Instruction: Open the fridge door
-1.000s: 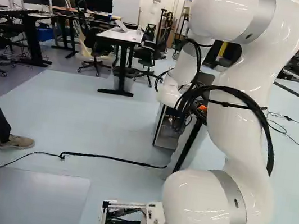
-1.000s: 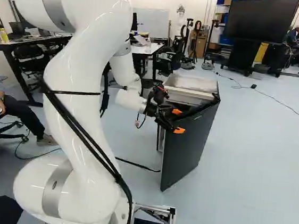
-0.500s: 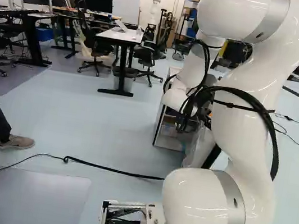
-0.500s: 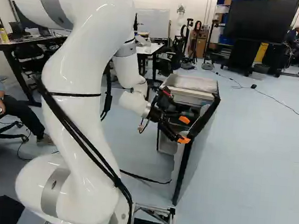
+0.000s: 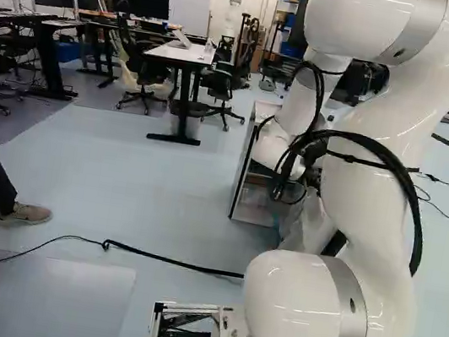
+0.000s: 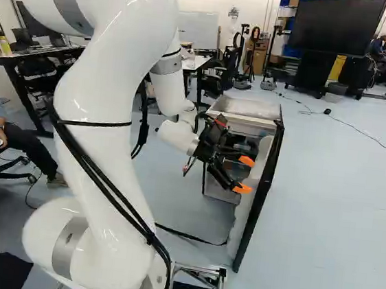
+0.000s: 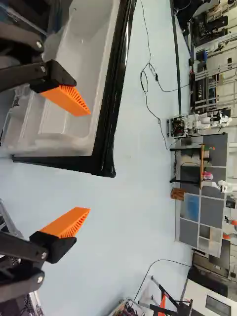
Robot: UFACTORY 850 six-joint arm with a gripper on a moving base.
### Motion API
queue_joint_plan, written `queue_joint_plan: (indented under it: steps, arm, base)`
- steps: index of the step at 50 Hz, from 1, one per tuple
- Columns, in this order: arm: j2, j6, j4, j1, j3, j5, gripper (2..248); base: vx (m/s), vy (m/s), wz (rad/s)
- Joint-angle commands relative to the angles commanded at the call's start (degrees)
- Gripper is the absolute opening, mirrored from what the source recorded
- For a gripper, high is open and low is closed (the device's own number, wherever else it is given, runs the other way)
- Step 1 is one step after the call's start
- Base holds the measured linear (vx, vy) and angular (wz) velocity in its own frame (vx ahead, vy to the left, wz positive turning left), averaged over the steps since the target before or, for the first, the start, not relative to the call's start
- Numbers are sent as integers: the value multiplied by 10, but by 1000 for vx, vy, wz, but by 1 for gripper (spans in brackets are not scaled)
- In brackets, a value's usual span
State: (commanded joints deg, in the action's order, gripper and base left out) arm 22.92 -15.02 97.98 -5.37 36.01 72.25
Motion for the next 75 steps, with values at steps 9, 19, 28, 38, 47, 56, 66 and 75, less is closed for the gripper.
queue_joint_plan:
  steps: [9,19,28,38,47,56,66,75]
  arm:
    - [4,0,0,-6,7,0,247]
    - [16,0,0,-28,29,0,247]
    - [30,0,0,-53,53,-1,247]
    - [45,0,2,-81,80,-6,247]
    - [59,0,3,-106,106,-7,247]
    - [73,0,3,-128,131,-7,247]
    - [89,0,3,-153,160,-7,247]
    - [104,0,3,-173,186,-7,247]
  base:
    - [0,0,0]
    - [0,0,0]
    - [0,0,0]
    - [0,0,0]
    - [0,0,0]
    - [0,0,0]
    - [0,0,0]
    - [0,0,0]
